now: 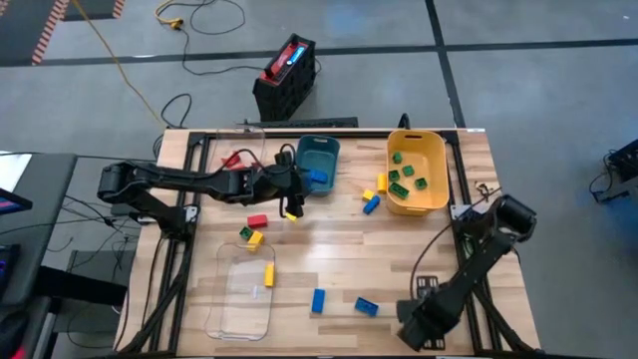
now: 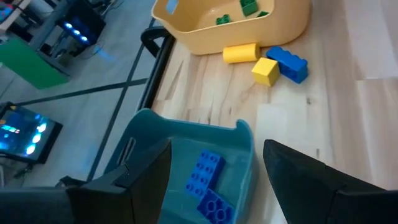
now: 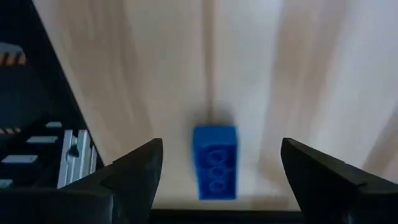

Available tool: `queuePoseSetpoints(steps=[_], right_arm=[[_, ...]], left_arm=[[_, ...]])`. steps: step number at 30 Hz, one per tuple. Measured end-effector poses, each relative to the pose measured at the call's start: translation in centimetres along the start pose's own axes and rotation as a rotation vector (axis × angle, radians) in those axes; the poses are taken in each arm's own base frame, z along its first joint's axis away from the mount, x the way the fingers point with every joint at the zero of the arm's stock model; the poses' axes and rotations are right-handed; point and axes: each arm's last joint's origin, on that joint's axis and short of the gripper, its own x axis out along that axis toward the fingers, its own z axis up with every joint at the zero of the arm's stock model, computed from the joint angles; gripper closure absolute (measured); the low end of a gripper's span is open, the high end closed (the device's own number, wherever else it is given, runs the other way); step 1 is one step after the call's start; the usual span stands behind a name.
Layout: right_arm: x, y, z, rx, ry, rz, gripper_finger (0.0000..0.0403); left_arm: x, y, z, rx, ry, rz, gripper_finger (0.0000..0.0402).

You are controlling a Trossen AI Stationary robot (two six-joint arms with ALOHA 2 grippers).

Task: Sort blocks
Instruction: Put the blue game piece into the blue bin

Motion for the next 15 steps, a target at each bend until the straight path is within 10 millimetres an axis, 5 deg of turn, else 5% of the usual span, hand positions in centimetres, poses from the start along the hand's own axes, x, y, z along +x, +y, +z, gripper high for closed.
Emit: queuePoseSetpoints(steps=[9,15], right_arm=[[1.7,2.0,-2.2,0.026,0.024,-0.043,0.0077],[3.0,1.5,-3.0,0.039,0.034,-0.084,0.0079]], left_arm=[[0.4,0.9,-0.2,-0.020,0.001,0.027,0.0153],[0.5,1.1,-0.2,-0.025,-0.005,0.016,0.0153]])
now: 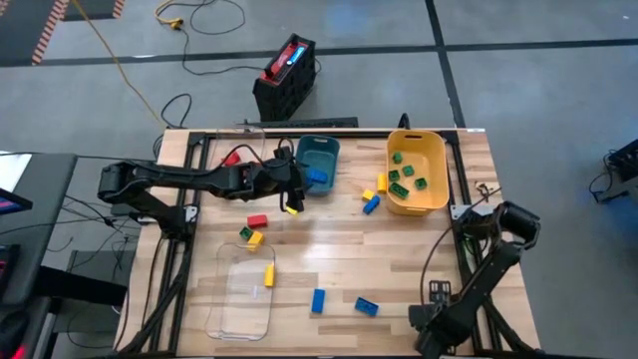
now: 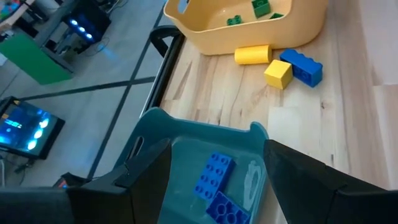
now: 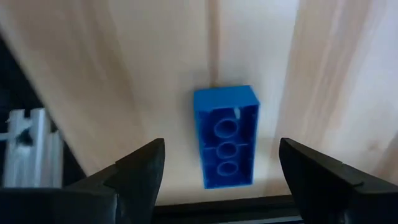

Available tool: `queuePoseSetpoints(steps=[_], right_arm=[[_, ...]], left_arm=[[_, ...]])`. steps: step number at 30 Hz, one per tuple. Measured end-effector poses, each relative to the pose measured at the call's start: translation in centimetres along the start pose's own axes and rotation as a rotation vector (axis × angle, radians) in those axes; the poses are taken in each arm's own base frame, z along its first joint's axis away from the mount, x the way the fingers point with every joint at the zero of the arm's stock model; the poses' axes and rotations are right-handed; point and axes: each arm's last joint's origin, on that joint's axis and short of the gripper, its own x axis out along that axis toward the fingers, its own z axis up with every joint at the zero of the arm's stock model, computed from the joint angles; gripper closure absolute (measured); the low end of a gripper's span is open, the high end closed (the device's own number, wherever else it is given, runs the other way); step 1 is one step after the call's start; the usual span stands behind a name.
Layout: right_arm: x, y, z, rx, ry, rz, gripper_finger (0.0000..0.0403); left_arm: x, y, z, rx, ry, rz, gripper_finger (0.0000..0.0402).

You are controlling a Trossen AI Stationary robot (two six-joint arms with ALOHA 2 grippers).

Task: Sort blocks
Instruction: Put the blue game piece into the blue bin

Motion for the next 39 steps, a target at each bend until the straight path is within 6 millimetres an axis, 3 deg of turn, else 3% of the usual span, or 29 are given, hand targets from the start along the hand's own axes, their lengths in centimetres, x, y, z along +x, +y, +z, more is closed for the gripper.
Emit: queuePoseSetpoints(steps=[8,12,16,22,24,29,33,39], right_arm=[[1.7,-0.6,0.1,-0.032,-0.011,0.006,0.0092],[2.3,-0.7,0.3,-0.072,-0.024,0.027,0.0117],[2.3,-1.2,0.6,-0.104,-0.013,0.015,0.0166],[2.0,-2.1,1.5,-0.213,0.006,0.006,0.0282],[1.8,-2.7,2.1,-0.222,0.015,0.001,0.0300],[0.7,-5.4,3.9,-0.161,-0.064,-0.151,0.0300],[-1.8,-8.5,5.2,-0.128,-0.195,-0.274,0.0300],[-5.9,-13.6,8.3,-0.117,-0.436,-0.298,0.0295]], left_arm=[[0.0,0.0,-0.1,0.015,0.009,-0.008,0.0153],[-0.2,-0.1,-0.2,0.023,0.023,-0.018,0.0153],[-1.0,0.3,0.1,0.002,-0.001,-0.015,0.0153],[-1.6,0.4,-0.2,-0.021,0.035,-0.029,0.0153],[-1.6,0.3,-0.4,-0.017,0.058,-0.036,0.0153],[-1.6,-0.2,-1.4,-0.024,0.029,-0.032,0.0153],[-1.4,-0.4,-1.6,-0.040,-0.015,-0.020,0.0153],[-1.4,-0.6,-1.6,-0.050,-0.025,-0.043,0.0153]])
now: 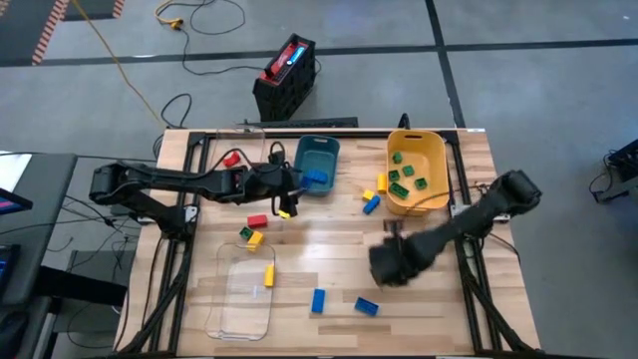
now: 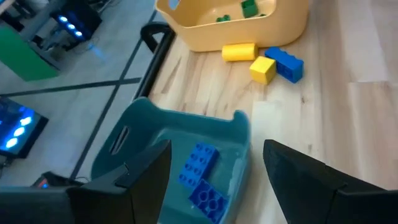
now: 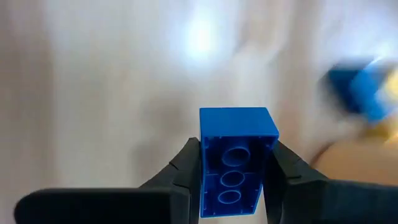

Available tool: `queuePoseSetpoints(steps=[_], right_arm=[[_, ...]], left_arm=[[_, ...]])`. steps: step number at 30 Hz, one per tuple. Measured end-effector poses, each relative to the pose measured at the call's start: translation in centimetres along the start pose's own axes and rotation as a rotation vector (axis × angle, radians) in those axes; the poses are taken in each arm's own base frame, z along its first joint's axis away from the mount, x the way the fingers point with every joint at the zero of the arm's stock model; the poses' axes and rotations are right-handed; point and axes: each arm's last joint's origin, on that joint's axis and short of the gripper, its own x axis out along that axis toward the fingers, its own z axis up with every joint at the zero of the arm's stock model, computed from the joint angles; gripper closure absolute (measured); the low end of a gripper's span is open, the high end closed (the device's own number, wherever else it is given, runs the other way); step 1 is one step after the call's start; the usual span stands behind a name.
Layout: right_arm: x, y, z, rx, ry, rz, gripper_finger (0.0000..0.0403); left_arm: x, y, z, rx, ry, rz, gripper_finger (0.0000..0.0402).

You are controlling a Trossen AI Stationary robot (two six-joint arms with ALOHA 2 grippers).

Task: Sort blocks
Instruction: Put the blue game piece into the blue bin

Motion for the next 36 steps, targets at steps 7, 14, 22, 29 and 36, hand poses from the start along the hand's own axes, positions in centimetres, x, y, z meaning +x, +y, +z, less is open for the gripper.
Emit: queuePoseSetpoints(steps=[7,14,22,29,36], right_arm=[[0.2,-10.1,4.1,0.146,-0.291,-0.116,0.0295],[0.6,-19.1,5.9,0.345,-0.589,-0.151,0.0295],[2.8,-25.2,8.3,0.406,-0.673,-0.186,0.0295],[5.5,-27.2,10.9,0.429,-0.660,-0.141,0.0294],[9.3,-28.0,10.9,0.428,-0.603,-0.039,0.0293]], left_arm=[[-0.8,-1.7,0.7,-0.023,-0.044,-0.054,0.0153],[-4.7,-2.6,1.1,0.034,-0.032,-0.055,0.0153],[-6.4,-1.6,-1.8,0.034,-0.038,-0.034,0.0153],[-8.4,-0.4,-4.4,0.010,-0.019,-0.016,0.0153],[-10.0,0.9,-4.9,-0.099,-0.115,0.030,0.0153]])
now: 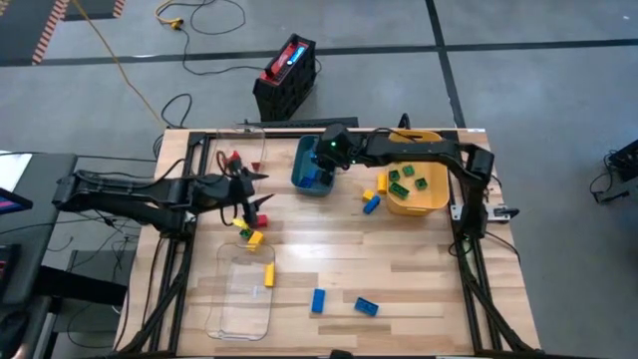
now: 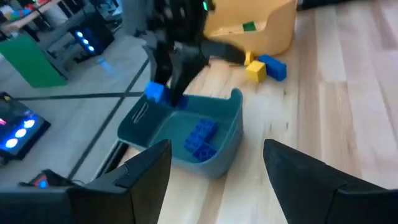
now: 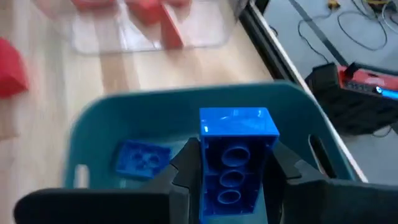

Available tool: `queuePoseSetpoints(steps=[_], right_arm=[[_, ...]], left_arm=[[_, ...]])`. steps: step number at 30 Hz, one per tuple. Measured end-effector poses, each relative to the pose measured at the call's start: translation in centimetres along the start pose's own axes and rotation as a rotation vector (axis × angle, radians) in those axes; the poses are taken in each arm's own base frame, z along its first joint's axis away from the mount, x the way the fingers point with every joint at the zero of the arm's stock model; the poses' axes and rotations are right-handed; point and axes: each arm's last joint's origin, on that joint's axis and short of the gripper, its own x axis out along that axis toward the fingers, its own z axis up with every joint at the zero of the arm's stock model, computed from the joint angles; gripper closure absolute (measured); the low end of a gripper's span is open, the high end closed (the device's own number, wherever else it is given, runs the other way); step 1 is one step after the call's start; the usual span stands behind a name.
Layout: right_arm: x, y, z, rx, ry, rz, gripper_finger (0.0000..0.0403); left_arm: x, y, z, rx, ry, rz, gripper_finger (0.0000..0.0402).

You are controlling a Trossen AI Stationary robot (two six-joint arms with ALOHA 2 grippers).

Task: Sort blocks
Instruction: Put the blue game piece into the blue bin

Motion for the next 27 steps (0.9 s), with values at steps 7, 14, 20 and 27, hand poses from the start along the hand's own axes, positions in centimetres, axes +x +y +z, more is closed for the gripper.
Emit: queuePoseSetpoints(steps=[7,14,20,27], right_arm=[[1.7,-0.3,-1.6,0.000,0.079,0.005,0.0248],[1.4,-0.3,-1.6,0.009,0.097,0.009,0.0171],[1.2,0.3,-1.3,0.005,0.113,0.029,0.0153],[-0.1,1.5,1.1,-0.052,0.129,-0.055,0.0154]], left_arm=[[0.5,-0.1,0.8,-0.091,-0.073,-0.027,0.0153],[1.3,-0.7,0.9,-0.124,-0.085,-0.063,0.0153],[1.3,-0.8,0.9,-0.123,-0.084,-0.065,0.0153],[1.3,-0.8,1.0,-0.115,-0.087,-0.065,0.0153]])
